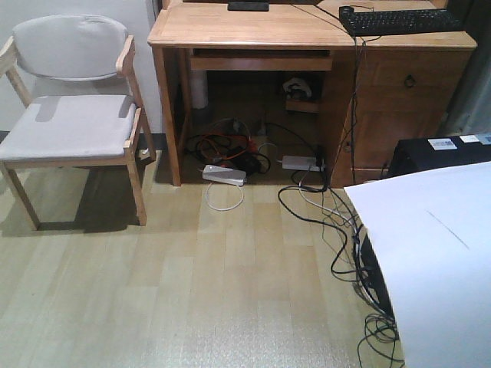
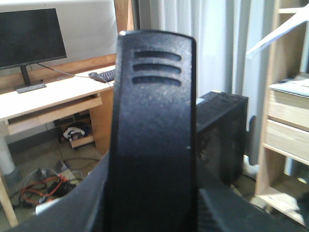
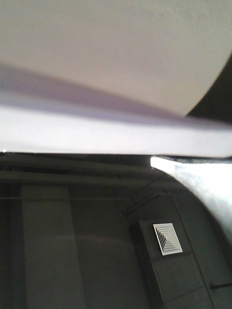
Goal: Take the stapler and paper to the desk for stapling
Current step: 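Drive up to the desk edge carrying paper and stapler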
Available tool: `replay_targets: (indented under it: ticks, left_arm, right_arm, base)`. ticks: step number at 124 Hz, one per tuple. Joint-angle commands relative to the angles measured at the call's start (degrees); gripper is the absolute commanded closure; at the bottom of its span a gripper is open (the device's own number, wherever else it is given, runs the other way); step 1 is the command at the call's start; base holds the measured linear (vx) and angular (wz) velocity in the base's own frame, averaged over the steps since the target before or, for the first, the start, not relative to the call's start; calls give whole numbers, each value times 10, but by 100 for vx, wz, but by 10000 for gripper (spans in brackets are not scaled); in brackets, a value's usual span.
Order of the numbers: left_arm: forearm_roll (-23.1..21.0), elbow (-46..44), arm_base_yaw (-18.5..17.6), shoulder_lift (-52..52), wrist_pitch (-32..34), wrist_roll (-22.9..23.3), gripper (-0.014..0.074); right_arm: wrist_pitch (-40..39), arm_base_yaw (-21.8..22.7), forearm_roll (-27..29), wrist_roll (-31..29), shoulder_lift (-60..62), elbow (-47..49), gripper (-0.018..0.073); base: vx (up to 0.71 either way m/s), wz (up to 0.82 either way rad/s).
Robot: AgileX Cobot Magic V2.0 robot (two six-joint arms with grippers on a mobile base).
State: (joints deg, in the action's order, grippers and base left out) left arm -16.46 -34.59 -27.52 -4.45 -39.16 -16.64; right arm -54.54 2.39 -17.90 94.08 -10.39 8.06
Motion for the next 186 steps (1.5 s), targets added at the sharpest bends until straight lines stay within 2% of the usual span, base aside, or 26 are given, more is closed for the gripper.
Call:
replay_targets:
  ticks: [1,186]
  left_arm:
    - [-11,-13,-1,-7,70,0,603]
    - [-11,-13,-1,-7,70,0,603]
  right_arm:
    - [-22,4,6,-1,-9,14,565]
    - [-22,4,6,-1,-9,14,565]
  base:
    - [28,-5]
    - [38,1]
